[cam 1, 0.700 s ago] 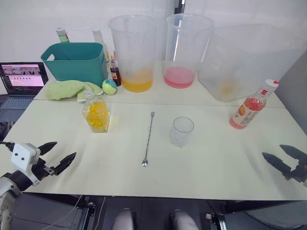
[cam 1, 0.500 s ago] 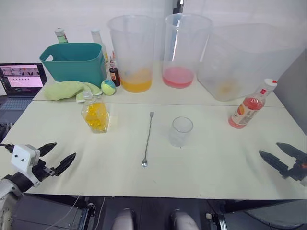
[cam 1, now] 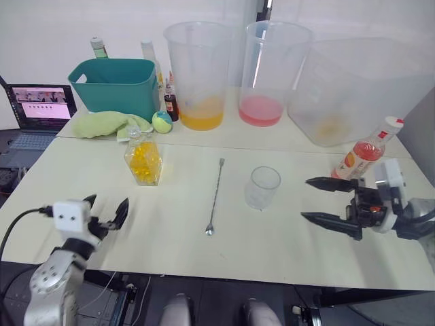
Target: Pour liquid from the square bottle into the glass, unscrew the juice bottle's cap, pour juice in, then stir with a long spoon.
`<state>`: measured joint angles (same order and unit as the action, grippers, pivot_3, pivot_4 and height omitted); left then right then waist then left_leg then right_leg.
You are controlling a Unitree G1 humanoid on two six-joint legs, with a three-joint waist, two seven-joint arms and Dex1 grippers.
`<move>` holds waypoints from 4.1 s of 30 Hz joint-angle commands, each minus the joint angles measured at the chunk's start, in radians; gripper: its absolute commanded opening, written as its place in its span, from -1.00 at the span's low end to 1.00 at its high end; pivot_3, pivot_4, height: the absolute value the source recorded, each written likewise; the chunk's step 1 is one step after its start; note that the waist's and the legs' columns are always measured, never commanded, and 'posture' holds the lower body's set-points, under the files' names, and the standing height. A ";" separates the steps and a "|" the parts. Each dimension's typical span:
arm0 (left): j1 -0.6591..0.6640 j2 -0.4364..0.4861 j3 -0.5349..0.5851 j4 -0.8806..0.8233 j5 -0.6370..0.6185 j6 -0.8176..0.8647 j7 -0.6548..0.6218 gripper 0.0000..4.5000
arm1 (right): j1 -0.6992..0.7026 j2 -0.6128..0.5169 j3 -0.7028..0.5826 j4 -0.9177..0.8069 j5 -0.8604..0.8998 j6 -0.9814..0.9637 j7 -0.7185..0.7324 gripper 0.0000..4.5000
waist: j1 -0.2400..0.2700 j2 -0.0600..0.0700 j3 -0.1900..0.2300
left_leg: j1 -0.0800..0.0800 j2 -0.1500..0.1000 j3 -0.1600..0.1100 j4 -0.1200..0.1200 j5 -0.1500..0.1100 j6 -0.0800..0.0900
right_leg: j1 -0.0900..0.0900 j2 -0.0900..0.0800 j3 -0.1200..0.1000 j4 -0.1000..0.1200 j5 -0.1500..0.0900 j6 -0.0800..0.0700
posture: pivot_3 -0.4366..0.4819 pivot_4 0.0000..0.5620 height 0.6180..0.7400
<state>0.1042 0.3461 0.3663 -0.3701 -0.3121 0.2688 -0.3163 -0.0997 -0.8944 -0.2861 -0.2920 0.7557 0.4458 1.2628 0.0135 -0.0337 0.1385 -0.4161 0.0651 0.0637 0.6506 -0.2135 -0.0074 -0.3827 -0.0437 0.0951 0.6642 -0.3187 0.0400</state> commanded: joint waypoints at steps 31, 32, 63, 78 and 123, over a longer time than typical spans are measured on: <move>-0.538 -0.073 -0.178 0.204 0.223 0.338 0.320 1.00 | 0.134 0.013 -0.069 -0.117 -0.028 -0.068 -0.071 0.98 | -0.003 0.000 0.000 | 0.000 -0.002 -0.004 0.000 0.001 -0.001 | 0.000 0.001 0.000 0.001 0.001 0.001 | -0.05 -0.47 0.83; -0.544 -0.070 -0.174 0.227 0.220 0.303 0.311 1.00 | 0.133 0.015 -0.070 -0.118 -0.029 -0.068 -0.077 0.98 | -0.003 0.000 0.000 | 0.000 -0.002 -0.004 0.000 0.001 -0.001 | 0.000 0.001 0.000 0.001 0.001 0.001 | -0.05 -0.47 0.83; -0.539 0.348 -0.144 0.310 -0.360 0.091 -0.816 0.26 | 0.057 0.026 -0.021 -0.012 -0.064 -0.076 -0.126 1.00 | 0.003 -0.005 0.005 | -0.009 0.000 -0.005 0.003 0.001 -0.001 | -0.005 0.000 -0.007 0.001 0.002 0.000 | -0.05 -0.47 0.83; -0.696 0.110 -0.501 0.278 -0.266 0.065 -0.961 0.26 | 0.128 -0.025 -0.115 -0.024 -0.044 -0.036 -0.085 1.00 | -0.003 -0.002 0.005 | -0.012 0.000 -0.009 0.010 0.000 0.000 | -0.005 0.002 -0.008 0.004 0.002 0.000 | -0.05 -0.47 0.83; -0.650 0.016 -0.648 0.341 -0.099 -0.015 -0.979 0.99 | 0.164 0.017 -0.138 -0.094 -0.042 0.005 -0.175 1.00 | -0.002 -0.001 0.005 | -0.010 -0.001 -0.009 0.011 0.000 0.001 | -0.003 0.002 -0.006 0.005 0.002 0.001 | -0.05 -0.47 0.83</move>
<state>-0.5432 0.3693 -0.2803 0.0110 -0.4066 0.2646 -1.3024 0.0692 -0.8798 -0.3949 -0.3611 0.6915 0.4490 1.0903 0.0117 -0.0345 0.1436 -0.4260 0.0637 0.0550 0.6616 -0.2133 -0.0069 -0.3858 -0.0414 0.0896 0.6693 -0.3168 0.0407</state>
